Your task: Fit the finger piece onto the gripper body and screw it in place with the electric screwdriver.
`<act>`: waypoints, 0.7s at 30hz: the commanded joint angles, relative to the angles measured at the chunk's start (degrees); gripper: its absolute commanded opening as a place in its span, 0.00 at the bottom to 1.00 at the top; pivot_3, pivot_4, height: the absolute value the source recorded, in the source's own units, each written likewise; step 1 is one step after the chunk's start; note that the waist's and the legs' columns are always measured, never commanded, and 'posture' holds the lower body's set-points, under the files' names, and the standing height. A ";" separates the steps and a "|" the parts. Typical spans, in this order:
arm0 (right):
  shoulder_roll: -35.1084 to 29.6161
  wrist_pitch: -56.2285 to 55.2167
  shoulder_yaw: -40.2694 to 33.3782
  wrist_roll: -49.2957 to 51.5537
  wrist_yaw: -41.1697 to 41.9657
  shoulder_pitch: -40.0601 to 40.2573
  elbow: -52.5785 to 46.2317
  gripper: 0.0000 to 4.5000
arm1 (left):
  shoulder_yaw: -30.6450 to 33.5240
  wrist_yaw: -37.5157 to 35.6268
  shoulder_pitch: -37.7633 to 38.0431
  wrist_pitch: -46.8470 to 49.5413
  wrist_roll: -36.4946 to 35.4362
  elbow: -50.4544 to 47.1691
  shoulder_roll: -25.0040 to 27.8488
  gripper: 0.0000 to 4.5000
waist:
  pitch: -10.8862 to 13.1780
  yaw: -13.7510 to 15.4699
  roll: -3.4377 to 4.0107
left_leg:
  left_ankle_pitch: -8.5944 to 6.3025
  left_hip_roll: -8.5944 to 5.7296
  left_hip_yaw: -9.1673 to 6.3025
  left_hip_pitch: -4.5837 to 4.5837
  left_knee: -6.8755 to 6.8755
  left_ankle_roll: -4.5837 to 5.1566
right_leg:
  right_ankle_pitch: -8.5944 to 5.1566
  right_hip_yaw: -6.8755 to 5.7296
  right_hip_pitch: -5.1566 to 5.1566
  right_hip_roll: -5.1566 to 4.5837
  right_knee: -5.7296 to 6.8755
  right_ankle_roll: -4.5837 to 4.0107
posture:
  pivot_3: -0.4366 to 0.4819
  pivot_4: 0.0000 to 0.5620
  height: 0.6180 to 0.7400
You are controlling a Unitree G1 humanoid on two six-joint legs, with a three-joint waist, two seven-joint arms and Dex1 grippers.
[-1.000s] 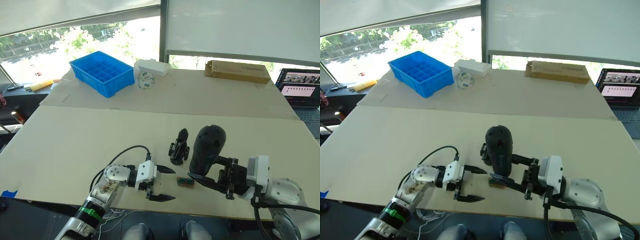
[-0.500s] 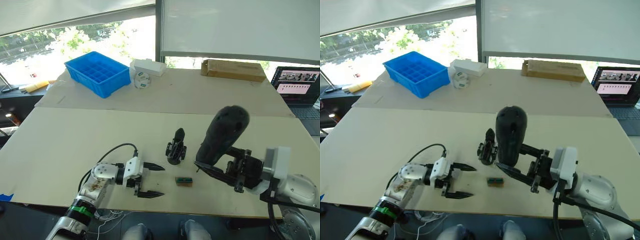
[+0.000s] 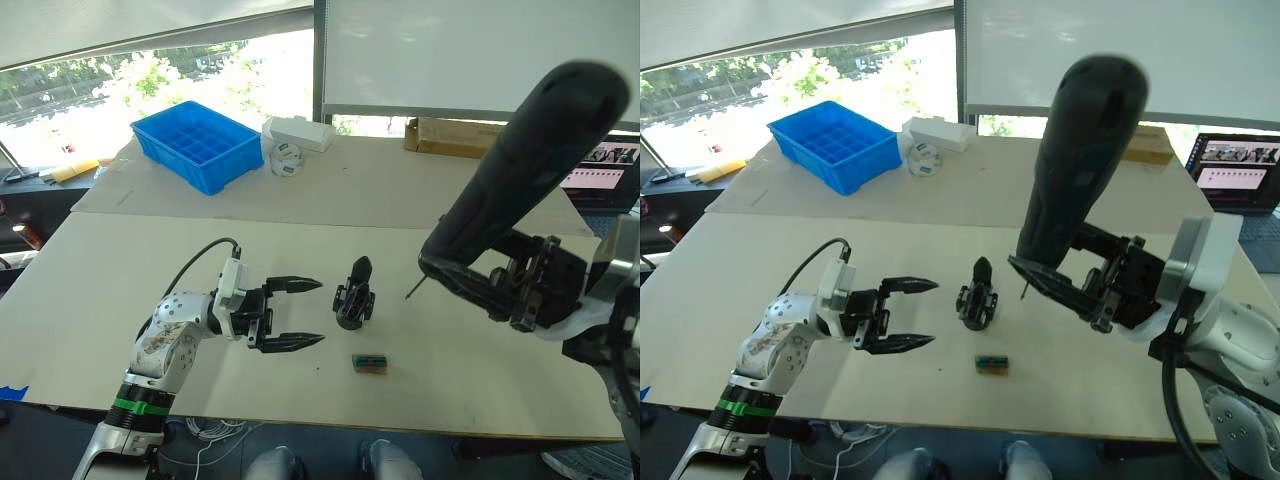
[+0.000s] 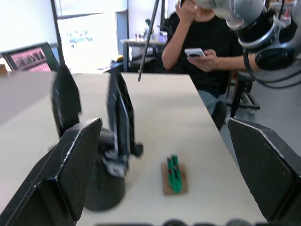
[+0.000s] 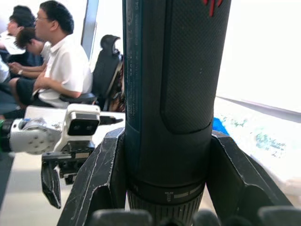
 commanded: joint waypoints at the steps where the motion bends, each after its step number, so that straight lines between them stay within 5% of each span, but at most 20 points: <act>1: -0.65 0.42 -2.62 2.78 -2.10 -3.74 0.83 0.43 | 1.69 2.42 -1.75 2.92 -2.48 -3.11 -0.64 1.00 | 0.00 0.01 -0.01 | 0.01 0.00 0.01 0.00 0.00 0.00 | 0.01 -0.01 0.00 0.02 -0.01 0.01 | 0.48 0.27 1.00; 21: 4.48 6.37 5.82 4.63 -2.58 -20.69 9.74 0.43 | 3.17 8.89 0.28 1.88 1.84 -0.68 -3.50 1.00 | 0.01 0.00 0.00 | 0.04 -0.03 0.22 0.03 -0.01 -0.06 | 0.00 -0.02 -0.02 0.13 -0.01 0.03 | 0.48 0.27 1.00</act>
